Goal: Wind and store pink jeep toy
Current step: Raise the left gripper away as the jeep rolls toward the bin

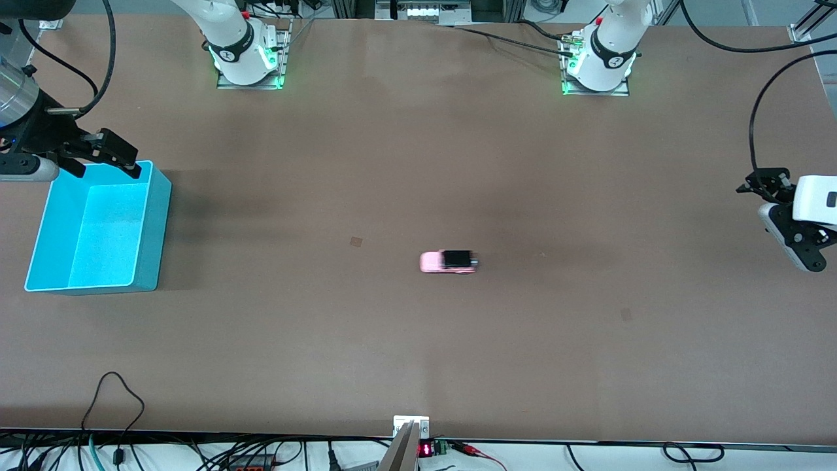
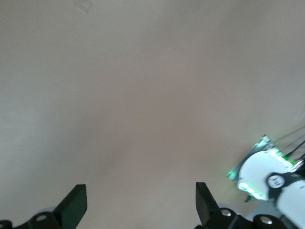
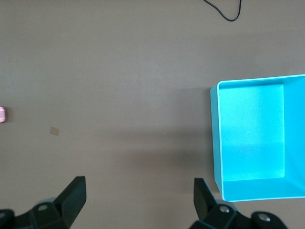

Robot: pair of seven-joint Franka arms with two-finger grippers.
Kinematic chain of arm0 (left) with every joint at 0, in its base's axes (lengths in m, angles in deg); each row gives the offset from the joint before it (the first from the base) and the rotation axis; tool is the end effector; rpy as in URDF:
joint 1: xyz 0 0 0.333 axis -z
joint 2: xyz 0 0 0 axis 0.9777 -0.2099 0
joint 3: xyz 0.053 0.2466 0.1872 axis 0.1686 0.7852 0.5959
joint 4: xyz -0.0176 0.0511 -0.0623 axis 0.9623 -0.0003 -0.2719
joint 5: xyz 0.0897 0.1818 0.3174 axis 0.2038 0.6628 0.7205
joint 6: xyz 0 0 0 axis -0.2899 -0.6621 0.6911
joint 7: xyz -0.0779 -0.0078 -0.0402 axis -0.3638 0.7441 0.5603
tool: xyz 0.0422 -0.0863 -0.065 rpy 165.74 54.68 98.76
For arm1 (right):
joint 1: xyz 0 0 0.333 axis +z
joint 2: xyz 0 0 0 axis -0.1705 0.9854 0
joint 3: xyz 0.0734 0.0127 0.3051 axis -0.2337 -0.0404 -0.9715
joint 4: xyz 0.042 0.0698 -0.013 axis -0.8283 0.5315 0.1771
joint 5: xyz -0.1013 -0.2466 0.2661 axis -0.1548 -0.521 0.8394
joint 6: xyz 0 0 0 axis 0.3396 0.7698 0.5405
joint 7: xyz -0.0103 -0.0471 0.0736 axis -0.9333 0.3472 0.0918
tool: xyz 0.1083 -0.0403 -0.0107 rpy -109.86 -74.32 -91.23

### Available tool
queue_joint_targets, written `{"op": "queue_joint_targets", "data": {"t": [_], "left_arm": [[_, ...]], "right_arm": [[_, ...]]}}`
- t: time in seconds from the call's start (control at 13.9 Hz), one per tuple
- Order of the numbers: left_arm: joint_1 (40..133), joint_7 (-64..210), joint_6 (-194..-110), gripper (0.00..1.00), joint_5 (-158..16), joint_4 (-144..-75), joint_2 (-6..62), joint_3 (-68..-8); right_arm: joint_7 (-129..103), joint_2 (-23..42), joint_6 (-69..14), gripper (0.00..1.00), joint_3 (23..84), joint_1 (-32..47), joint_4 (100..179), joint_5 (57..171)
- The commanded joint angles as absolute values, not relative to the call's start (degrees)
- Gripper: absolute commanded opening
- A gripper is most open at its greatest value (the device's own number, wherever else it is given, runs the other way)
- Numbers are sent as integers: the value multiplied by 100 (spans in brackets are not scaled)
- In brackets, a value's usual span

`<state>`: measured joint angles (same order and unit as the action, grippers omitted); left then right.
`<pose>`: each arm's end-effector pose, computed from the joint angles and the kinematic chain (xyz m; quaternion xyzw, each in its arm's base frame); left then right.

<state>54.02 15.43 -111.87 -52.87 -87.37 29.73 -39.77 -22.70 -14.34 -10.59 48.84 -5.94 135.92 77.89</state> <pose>0.6031 0.0981 0.4690 0.9003 -0.3901 -0.1762 0.0792 0.5462 0.0334 0.5905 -0.9994 0.0118 -0.0313 0.0093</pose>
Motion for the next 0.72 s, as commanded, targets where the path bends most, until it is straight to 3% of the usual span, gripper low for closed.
{"op": "queue_joint_targets", "data": {"t": [0.0,0.29,0.65], "left_arm": [[5791,2371,-10733,100,-5269,-8423,2987,-3913],[6521,3371,-10855,100,-5330,-8659,3460,-3299],[7365,5007,-11969,100,-6006,-9897,4453,-2183]], "right_arm": [[-2327,-1548,-1085,100,4876,-630,13711,7822],[-2221,-1425,-980,100,4885,-771,13702,7866],[-1977,-1276,-796,100,4885,-797,13702,7866]]}}
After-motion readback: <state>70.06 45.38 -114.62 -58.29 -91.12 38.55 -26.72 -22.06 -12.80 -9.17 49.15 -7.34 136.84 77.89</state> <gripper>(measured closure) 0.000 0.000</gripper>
